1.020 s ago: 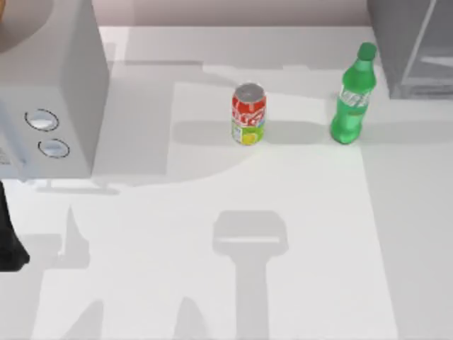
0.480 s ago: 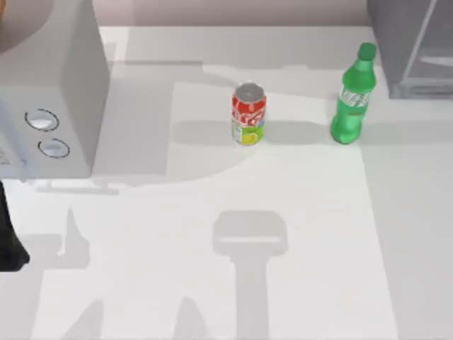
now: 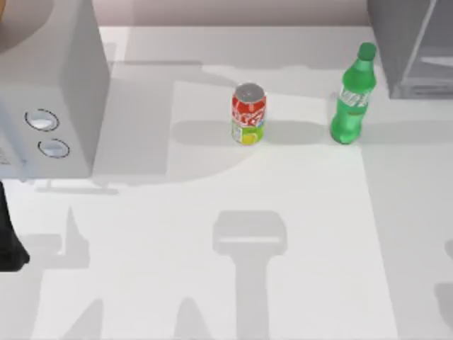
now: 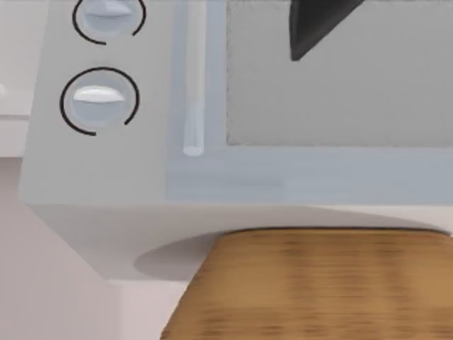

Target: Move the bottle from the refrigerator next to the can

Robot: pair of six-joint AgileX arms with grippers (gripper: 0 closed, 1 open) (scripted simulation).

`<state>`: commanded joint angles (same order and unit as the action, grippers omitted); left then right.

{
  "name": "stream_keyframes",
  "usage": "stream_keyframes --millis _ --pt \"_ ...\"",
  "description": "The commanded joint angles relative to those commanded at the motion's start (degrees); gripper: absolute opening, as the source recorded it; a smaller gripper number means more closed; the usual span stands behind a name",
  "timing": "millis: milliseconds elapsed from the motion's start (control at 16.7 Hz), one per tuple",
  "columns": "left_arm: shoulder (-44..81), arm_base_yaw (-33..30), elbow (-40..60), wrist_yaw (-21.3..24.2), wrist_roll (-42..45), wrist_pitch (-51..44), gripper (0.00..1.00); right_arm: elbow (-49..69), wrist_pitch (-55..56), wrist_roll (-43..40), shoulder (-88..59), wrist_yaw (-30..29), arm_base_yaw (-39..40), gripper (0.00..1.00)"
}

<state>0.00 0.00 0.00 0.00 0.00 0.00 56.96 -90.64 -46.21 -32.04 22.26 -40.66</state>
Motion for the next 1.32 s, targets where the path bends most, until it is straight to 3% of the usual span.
stream_keyframes --millis 420,660,900,1320 --pt "0.0 0.0 0.0 0.0 0.0 0.0 1.00 12.7 0.3 -45.3 -45.6 18.8 -38.6 1.00" --pt "0.0 0.0 0.0 0.0 0.0 0.0 1.00 17.4 2.7 -63.0 -63.5 27.0 -54.6 1.00" --pt "0.0 0.0 0.0 0.0 0.0 0.0 1.00 19.7 4.7 -71.3 -71.9 31.4 -62.5 1.00" --pt "0.0 0.0 0.0 0.0 0.0 0.0 1.00 19.6 4.9 -71.7 -72.4 31.7 -62.8 1.00"
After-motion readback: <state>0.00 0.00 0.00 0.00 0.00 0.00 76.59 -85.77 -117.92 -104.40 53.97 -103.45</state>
